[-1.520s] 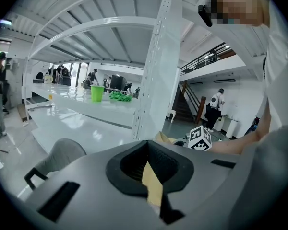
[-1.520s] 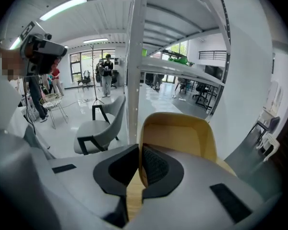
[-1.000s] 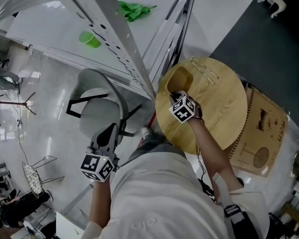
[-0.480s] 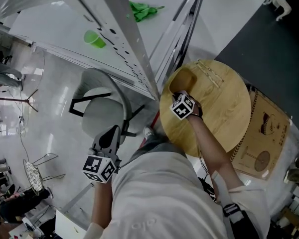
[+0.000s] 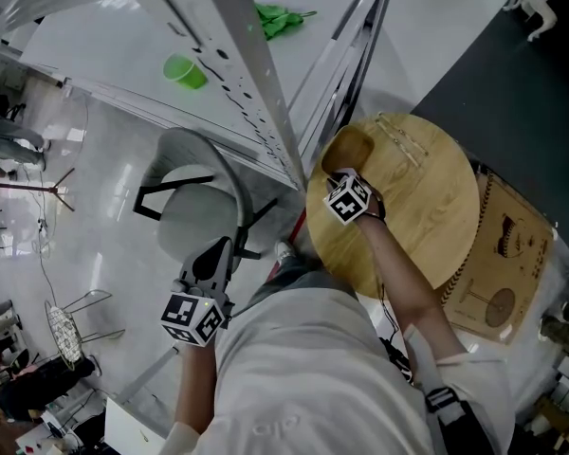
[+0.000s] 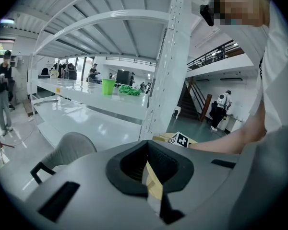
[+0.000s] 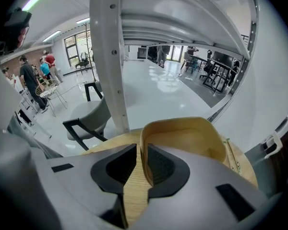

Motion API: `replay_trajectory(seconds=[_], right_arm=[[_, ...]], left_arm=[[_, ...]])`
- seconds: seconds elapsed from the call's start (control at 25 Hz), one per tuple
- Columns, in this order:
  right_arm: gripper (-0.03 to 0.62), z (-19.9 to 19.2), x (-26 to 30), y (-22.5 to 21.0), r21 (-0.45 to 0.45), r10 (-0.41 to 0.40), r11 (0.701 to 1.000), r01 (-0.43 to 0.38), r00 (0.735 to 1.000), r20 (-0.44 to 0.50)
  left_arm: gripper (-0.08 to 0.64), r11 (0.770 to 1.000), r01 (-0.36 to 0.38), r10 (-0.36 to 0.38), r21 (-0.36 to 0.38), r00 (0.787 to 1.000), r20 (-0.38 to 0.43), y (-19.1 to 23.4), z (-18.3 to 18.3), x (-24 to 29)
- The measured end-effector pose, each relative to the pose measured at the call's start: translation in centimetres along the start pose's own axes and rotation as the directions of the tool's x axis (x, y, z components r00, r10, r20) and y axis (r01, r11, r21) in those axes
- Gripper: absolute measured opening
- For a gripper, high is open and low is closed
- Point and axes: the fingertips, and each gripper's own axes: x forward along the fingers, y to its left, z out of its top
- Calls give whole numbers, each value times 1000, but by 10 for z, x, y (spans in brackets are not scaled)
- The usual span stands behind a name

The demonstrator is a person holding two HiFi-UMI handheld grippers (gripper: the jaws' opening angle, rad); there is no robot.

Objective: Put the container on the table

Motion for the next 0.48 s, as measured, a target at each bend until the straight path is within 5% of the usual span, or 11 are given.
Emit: replay_trajectory(seconds=[0.48], right_arm=[[104, 23, -51, 3, 79, -34, 996, 26, 994, 101]], left_arm=[[15, 999, 50, -50, 2, 999, 9, -13, 1, 5]])
